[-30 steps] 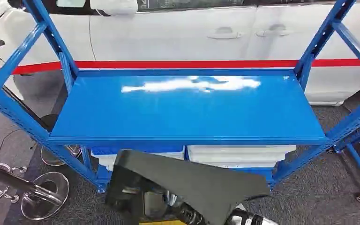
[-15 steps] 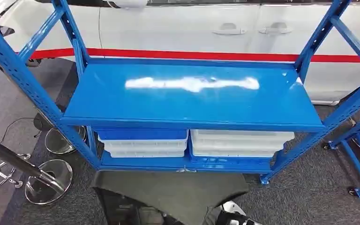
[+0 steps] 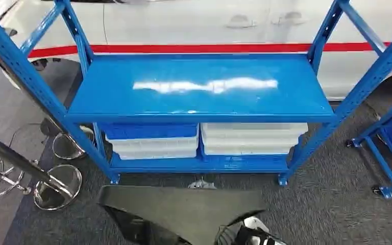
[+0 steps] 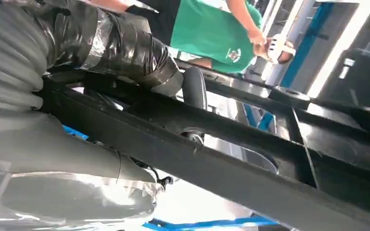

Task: Take the parts from the cabinet and place them on the table.

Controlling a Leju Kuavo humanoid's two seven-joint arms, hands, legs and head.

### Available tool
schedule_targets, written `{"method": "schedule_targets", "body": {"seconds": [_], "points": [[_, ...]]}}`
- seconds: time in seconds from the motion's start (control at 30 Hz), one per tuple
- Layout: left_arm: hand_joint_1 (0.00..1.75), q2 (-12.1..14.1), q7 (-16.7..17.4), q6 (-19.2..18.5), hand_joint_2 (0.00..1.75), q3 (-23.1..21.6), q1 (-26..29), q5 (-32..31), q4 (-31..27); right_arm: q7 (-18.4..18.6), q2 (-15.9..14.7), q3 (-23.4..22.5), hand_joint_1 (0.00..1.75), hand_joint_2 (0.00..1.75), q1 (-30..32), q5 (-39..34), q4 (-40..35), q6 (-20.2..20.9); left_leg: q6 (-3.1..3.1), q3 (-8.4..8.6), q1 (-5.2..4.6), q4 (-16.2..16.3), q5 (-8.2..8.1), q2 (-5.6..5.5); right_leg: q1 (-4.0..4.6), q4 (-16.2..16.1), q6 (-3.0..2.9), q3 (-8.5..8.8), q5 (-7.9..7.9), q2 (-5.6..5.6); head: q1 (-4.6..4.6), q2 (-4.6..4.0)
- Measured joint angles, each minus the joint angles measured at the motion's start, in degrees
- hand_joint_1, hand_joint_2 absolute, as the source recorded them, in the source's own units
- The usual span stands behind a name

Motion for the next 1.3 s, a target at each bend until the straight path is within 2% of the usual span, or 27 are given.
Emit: {"method": "schedule_targets", "body": {"seconds": [0.07,0.1,0.13,0.17,0.2,0.23,0.27,0.3,0.4,0.43,0.47,0.53,0.57,0.6,0.67,0.73,0.8,0.9,0.93,0.97,1.0,1.07,1.1,1.13,1.17,1.23,1.3], "points": [[0.00,0.13,0.00,0.00,0.00,0.00,-0.04,-0.09,0.00,-0.02,0.00,0.00,1.68,1.75,0.02,0.20,0.00,-0.02,-0.32,-1.94,-0.04,8.72,-5.19,-0.01,0.22,0.29,-0.15,-1.85,1.27,-0.06,-0.02,0.00],[0.00,0.15,0.00,0.00,0.00,0.00,-0.03,-0.09,0.00,-0.02,0.00,0.00,1.68,1.75,0.02,0.26,0.00,-0.02,-0.41,-2.14,-0.04,11.51,-5.18,-0.01,0.34,0.58,-0.14,-2.85,1.83,-0.07,0.00,0.00],[0.00,0.15,0.00,0.00,0.00,0.00,-0.03,-0.17,0.00,-0.02,0.00,0.00,1.68,1.75,0.04,0.26,0.00,-0.04,-0.38,-1.23,-0.04,12.03,-3.42,-0.01,0.38,0.93,-0.07,-3.99,2.38,-0.07,-0.02,0.00],[0.00,0.15,-0.02,0.00,0.00,0.00,-0.04,-0.29,0.00,-0.04,0.00,0.00,1.68,1.75,0.04,0.26,0.00,-0.04,-0.30,0.49,-0.04,10.42,-1.36,-0.01,0.41,1.24,0.04,-4.91,2.79,-0.07,-0.02,0.00],[0.00,0.20,-0.05,0.00,0.00,0.00,-0.07,-0.31,0.00,-0.04,0.00,0.00,1.68,1.75,0.04,0.31,0.00,-0.02,-0.09,3.71,-0.04,6.36,0.62,-0.01,0.41,1.58,0.21,-5.86,3.23,-0.05,-0.02,0.00],[0.00,0.24,-0.11,0.00,0.00,0.00,-0.13,-0.37,0.00,-0.04,0.00,0.00,1.68,1.75,0.03,0.40,-0.02,-0.02,0.21,7.33,-0.08,1.44,1.15,-0.02,0.43,1.97,0.43,-6.42,3.57,-0.03,-0.02,0.00],[0.00,0.42,-0.15,0.02,0.00,0.00,-0.26,-0.44,0.00,-0.09,0.00,0.00,1.68,1.75,0.03,0.53,-0.04,-0.02,0.58,10.50,-0.24,-3.38,-0.57,-0.09,0.46,2.27,0.67,-7.04,3.79,-0.11,-0.02,0.00],[0.00,0.48,-0.20,0.02,0.00,-0.02,-0.27,-0.46,0.00,-0.13,0.00,0.02,1.68,1.75,-0.04,0.68,-0.06,0.00,0.68,12.23,-0.61,-6.75,-1.46,-0.15,0.57,2.59,1.03,-7.34,4.18,-0.24,0.02,0.00],[0.00,0.61,-0.24,0.07,0.00,-0.02,-0.10,-0.55,0.00,-0.31,0.00,0.04,1.68,1.75,-0.02,1.16,-0.11,-0.07,1.36,11.45,-1.02,-6.72,-0.42,-0.21,0.31,1.95,2.08,-7.56,5.76,-0.28,0.00,0.00],[0.00,0.59,-0.24,0.07,0.00,0.00,-0.07,-0.66,0.00,-0.37,-0.04,0.04,1.68,1.75,-0.02,1.49,-0.13,-0.26,1.99,11.42,-0.20,-7.65,0.36,-0.02,0.44,2.12,2.47,-7.89,5.20,-0.17,0.00,0.00],[0.00,0.59,-0.26,0.07,0.00,0.00,-0.17,-0.74,0.00,-0.48,-0.07,0.07,1.68,1.75,-0.02,1.81,-0.15,-0.59,2.28,10.79,-0.31,-7.59,0.99,0.19,0.25,3.50,2.89,-8.34,2.86,0.17,0.02,0.00],[0.00,0.59,-0.31,0.05,0.00,0.00,-0.17,-1.03,0.00,-0.92,-0.15,0.11,1.68,1.75,0.06,2.32,-0.15,-1.27,2.89,9.50,-0.32,-7.49,1.87,0.30,-0.07,11.20,3.39,-10.50,-3.69,0.31,0.00,0.00],[0.00,0.59,-0.29,0.04,0.00,0.00,-0.13,-1.12,0.00,-1.05,-0.20,0.11,1.68,1.75,0.10,2.52,-0.17,-1.46,2.91,8.81,-0.33,-7.39,2.35,0.36,-0.17,15.42,3.60,-11.54,-5.96,0.31,0.00,0.00],[0.00,0.59,-0.29,0.07,0.00,0.00,-0.12,-1.29,0.00,-1.12,-0.28,0.18,1.68,1.75,0.12,2.69,-0.20,-1.75,2.84,8.08,-0.32,-7.17,2.74,0.39,-0.22,18.24,3.74,-11.94,-6.52,0.31,0.00,0.00],[0.00,0.59,-0.22,0.07,0.00,-0.02,-0.10,-1.73,0.00,-1.18,-0.48,0.26,1.68,1.75,0.14,2.89,-0.48,-1.99,2.65,6.70,-0.30,-6.61,3.34,0.41,-0.47,16.97,3.82,-9.51,-3.63,0.31,0.00,0.00],[0.00,0.59,-0.18,0.09,0.00,-0.02,-0.09,-2.17,0.00,-1.20,-0.57,0.39,1.68,1.75,0.06,2.95,-0.85,-1.97,2.38,5.74,-0.29,-5.86,3.64,0.32,-0.52,7.45,3.42,-2.74,-0.10,0.32,0.00,0.00],[0.00,0.59,-0.18,0.13,0.00,-0.07,-0.15,-2.47,0.00,-1.25,-0.59,0.55,1.68,1.75,-0.17,2.95,-1.11,-1.92,1.68,5.05,-0.52,-5.34,4.10,0.29,0.03,1.51,2.76,0.34,-1.67,0.55,0.00,0.00],[0.00,0.57,-0.15,0.15,0.00,-0.07,-0.04,-2.49,0.00,-1.36,-0.63,0.72,1.68,1.75,-0.29,2.95,-1.31,-1.92,0.43,4.82,-0.25,-5.92,5.45,0.30,0.34,1.37,1.86,-0.15,-1.04,0.54,0.00,0.00],[0.00,0.59,-0.15,0.17,0.00,-0.09,-0.02,-2.49,0.00,-1.38,-0.63,0.79,1.68,1.75,-0.31,2.95,-1.40,-1.92,0.11,4.52,-0.33,-5.67,5.03,0.23,-0.41,0.54,1.11,-0.34,-0.23,0.40,0.02,0.00],[0.00,0.61,-0.18,0.28,0.00,-0.09,0.05,-2.45,0.00,-1.51,-0.63,0.87,1.68,1.75,-0.45,2.95,-1.46,-1.94,0.00,4.02,-0.17,-4.78,3.27,0.16,-0.24,0.48,0.69,-0.75,0.35,0.10,-0.02,0.00],[0.00,0.63,-0.20,0.41,0.00,-0.09,0.08,-2.41,0.00,-1.70,-0.61,0.96,1.68,1.75,-0.54,2.89,-1.57,-1.94,0.01,3.03,-0.12,-1.96,0.04,0.14,-0.19,0.59,0.02,-1.40,0.80,0.05,-0.02,0.00],[0.00,0.79,-0.35,0.68,0.00,-0.07,0.03,-2.21,0.00,-1.95,-0.63,1.11,1.68,1.75,-0.54,2.86,-1.59,-1.92,-0.32,0.55,-0.10,6.89,-5.85,0.14,0.06,0.95,-0.21,-2.93,1.75,-0.06,0.00,0.00],[0.00,0.92,-0.39,0.72,0.00,-0.07,0.05,-2.03,0.00,-1.99,-0.61,1.20,1.68,1.75,-0.54,2.86,-1.59,-1.92,-0.47,-0.21,-0.10,10.59,-7.01,0.14,0.17,1.23,-0.22,-3.82,2.24,-0.13,0.00,0.00],[0.00,0.94,-0.46,0.74,0.00,-0.09,0.09,-1.97,0.00,-2.01,-0.63,1.29,1.68,1.75,-0.54,2.86,-1.59,-1.92,-0.54,0.02,-0.10,12.01,-6.31,0.14,0.20,1.57,-0.19,-4.69,2.67,-0.13,0.00,0.00],[0.00,0.98,-0.50,0.76,0.00,-0.07,0.09,-1.90,0.00,-2.01,-0.63,1.42,1.68,1.75,-0.55,2.84,-1.62,-1.92,-0.53,1.30,-0.10,11.14,-4.45,0.14,0.19,1.98,-0.10,-5.59,3.05,-0.13,0.00,0.00],[0.00,1.20,-0.61,0.79,0.00,-0.07,-0.02,-1.88,0.00,-2.03,-0.63,1.55,1.68,1.75,-0.55,2.84,-1.81,-1.92,-0.30,6.93,-0.10,3.57,-0.35,0.14,0.14,3.01,0.25,-7.51,3.82,-0.11,-0.02,0.00],[0.00,1.46,-0.74,0.85,0.00,-0.07,-0.23,-1.90,0.00,-2.42,-0.61,1.60,1.68,1.75,-0.56,2.78,-2.27,-1.97,0.07,12.84,-0.50,-5.61,-2.58,0.03,0.47,3.96,0.92,-8.83,4.52,-0.03,-0.02,-0.02]]}}
